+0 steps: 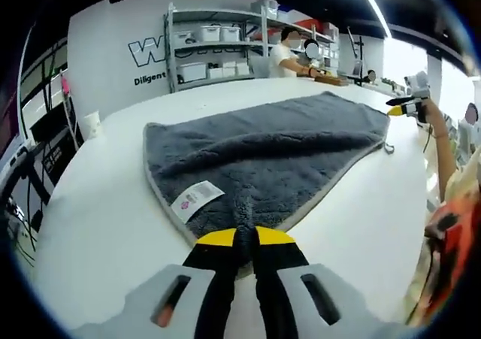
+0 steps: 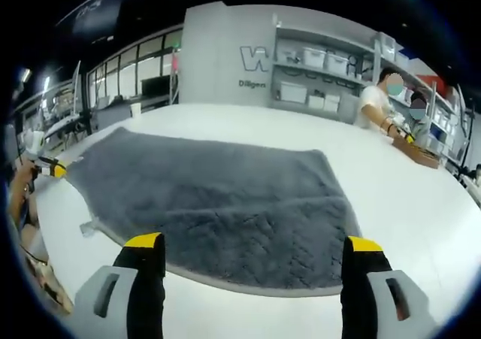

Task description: Open the folded towel by lifting each exposed corner and separating the folded layers until the towel lies flat within the target outline without major curled edges

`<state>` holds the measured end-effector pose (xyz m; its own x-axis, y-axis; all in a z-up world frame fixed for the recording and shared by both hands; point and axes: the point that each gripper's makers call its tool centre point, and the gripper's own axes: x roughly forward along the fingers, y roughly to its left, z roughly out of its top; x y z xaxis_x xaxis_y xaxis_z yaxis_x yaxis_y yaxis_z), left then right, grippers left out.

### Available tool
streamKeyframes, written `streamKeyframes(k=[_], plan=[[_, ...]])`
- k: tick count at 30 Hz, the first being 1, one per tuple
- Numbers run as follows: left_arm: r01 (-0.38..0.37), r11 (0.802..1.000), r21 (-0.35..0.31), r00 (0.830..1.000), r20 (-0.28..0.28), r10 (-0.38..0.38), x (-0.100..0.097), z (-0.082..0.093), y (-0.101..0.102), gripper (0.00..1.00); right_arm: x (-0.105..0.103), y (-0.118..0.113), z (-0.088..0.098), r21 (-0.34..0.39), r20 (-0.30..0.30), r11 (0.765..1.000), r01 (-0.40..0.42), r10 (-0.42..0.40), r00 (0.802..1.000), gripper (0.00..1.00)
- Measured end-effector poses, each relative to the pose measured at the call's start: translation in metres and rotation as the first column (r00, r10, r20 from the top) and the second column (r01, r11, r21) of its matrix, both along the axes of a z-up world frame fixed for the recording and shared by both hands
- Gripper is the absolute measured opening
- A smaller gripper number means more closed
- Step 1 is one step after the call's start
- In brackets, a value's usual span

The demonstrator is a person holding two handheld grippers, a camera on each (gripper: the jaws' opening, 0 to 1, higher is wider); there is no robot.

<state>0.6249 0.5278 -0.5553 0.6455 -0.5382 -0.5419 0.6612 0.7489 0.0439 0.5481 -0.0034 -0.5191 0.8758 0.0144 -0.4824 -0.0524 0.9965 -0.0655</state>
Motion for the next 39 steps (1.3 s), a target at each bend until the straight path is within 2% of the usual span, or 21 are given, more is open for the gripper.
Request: streamKeyframes(k=[6,16,26,31,35,39], plan=[[0.018,1.000,0.013,1.000,-0.012,-0.018,-0.005,0.001,0.004,0.04,-0.002,0.005,-0.001,0.000,0.001,1.000,-0.007,0.007,1.000,0.97],[0.026,1.000,0.010,0.998,-0.064,-0.025,-0.015,0.001,0.016,0.04,-0.005,0.002,-0.001,0.003,0.000,1.000,0.002,-0.002,1.000,0.97],[0.051,0.997,0.051,0.994,-0.101,-0.045,-0.029,0.000,0.021,0.05,-0.007,0.003,-0.002,-0.001,-0.003,1.000,0.004,-0.004,1.000,0.97],[0.045,0.999,0.020,0.993,-0.108,-0.043,-0.029,-0.001,0.022,0.06,-0.006,0.002,-0.001,0.000,0.001,1.000,0.000,0.000,1.000,0.97],[0.056,0.998,0.032,0.995,-0.084,-0.053,-0.030,0.000,0.021,0.10,-0.006,0.000,-0.001,0.000,-0.002,1.000,0.002,-0.002,1.000,0.97],[0.056,0.997,0.054,0.997,-0.049,-0.053,-0.029,0.004,0.022,0.22,-0.007,0.001,0.000,0.000,0.003,1.000,0.003,-0.003,1.000,0.97]])
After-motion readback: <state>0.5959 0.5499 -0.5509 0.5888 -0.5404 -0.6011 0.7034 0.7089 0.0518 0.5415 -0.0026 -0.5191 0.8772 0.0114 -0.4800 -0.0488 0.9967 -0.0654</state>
